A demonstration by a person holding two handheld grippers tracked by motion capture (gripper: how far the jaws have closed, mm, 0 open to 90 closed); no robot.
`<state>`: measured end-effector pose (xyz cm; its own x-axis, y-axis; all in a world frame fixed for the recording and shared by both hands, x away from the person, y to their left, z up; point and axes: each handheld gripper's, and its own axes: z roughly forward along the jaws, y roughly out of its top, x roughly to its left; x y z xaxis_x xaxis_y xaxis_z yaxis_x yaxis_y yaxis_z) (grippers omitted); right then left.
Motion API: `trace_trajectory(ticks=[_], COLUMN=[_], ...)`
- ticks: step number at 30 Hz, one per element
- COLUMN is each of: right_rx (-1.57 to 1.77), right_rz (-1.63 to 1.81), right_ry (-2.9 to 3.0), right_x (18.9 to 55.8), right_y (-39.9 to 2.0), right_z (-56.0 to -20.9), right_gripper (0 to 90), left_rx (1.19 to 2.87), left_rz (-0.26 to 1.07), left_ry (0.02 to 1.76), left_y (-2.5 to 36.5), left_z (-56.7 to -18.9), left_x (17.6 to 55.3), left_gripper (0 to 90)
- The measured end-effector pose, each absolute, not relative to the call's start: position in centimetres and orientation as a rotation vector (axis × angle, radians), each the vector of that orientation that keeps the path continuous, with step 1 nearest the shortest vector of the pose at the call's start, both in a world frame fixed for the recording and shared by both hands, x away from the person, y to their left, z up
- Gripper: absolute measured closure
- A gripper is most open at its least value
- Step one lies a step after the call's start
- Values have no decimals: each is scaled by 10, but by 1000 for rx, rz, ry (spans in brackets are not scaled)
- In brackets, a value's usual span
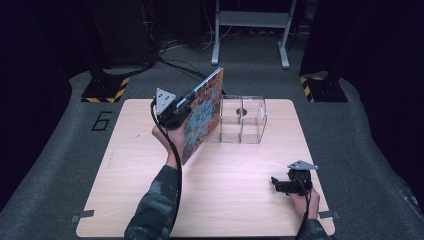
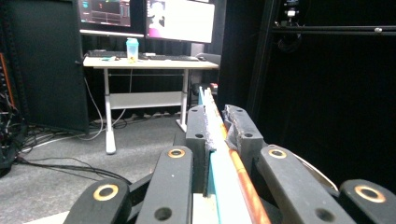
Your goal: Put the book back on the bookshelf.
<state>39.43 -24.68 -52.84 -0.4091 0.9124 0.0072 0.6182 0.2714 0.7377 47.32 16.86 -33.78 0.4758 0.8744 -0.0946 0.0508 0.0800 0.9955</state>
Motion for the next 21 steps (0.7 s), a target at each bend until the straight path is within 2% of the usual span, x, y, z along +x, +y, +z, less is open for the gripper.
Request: trace_trajectory(ticks=[21], right_rx=[1390], right_rz=[948], right_ry=[2112], right_x=[395], right_y=[-247], right_z=[-529], right_gripper=[90], left_rx=[1307], left_rz=[798], left_ry=[866], left_y=[164], left_z=[-352], left_x=[483], left_gripper=[802])
